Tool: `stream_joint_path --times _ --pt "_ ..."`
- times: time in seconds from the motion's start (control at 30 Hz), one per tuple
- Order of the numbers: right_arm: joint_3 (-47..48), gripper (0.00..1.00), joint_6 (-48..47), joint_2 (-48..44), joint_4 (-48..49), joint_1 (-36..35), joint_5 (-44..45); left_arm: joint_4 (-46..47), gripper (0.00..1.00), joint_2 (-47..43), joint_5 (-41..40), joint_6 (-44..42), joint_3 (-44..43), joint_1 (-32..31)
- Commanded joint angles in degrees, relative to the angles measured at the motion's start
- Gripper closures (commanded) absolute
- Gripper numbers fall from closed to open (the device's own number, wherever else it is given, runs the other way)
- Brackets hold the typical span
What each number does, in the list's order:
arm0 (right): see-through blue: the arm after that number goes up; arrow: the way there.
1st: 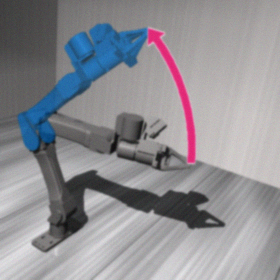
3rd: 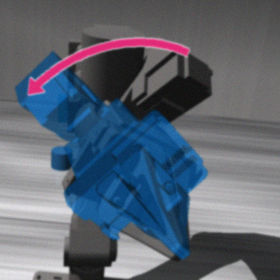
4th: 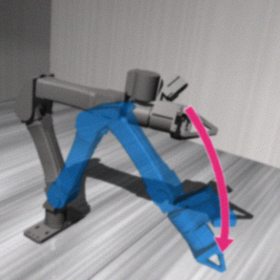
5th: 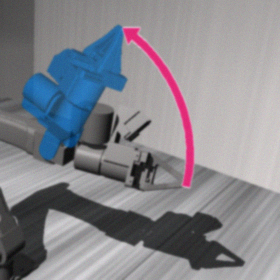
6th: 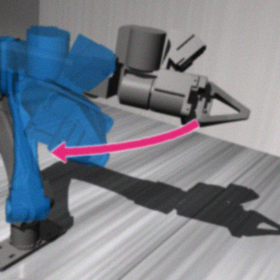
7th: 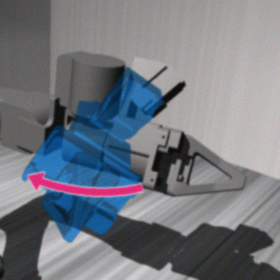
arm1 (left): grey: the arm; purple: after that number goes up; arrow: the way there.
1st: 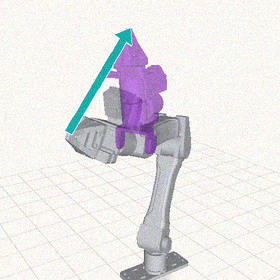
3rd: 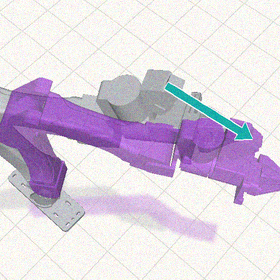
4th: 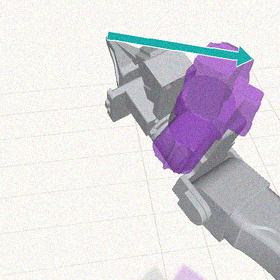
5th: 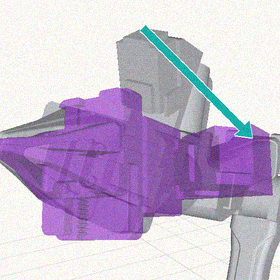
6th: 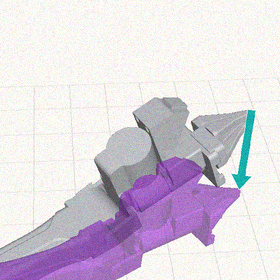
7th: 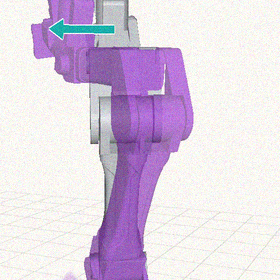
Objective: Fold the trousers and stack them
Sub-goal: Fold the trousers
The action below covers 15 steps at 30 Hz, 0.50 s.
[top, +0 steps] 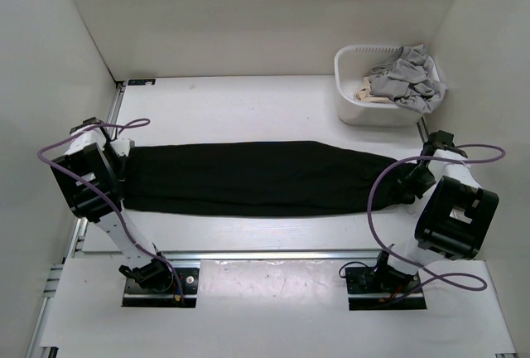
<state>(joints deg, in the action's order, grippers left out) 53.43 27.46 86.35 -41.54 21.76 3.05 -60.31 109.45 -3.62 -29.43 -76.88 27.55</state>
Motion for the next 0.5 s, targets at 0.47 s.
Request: stream_joint_path --times 0.47 --pt "8.2 1.00 0.8 -8.1 -5.7 3.6 4.7 -1.0 0.86 -5.7 -5.0 -6.4 -8.2 0.3"
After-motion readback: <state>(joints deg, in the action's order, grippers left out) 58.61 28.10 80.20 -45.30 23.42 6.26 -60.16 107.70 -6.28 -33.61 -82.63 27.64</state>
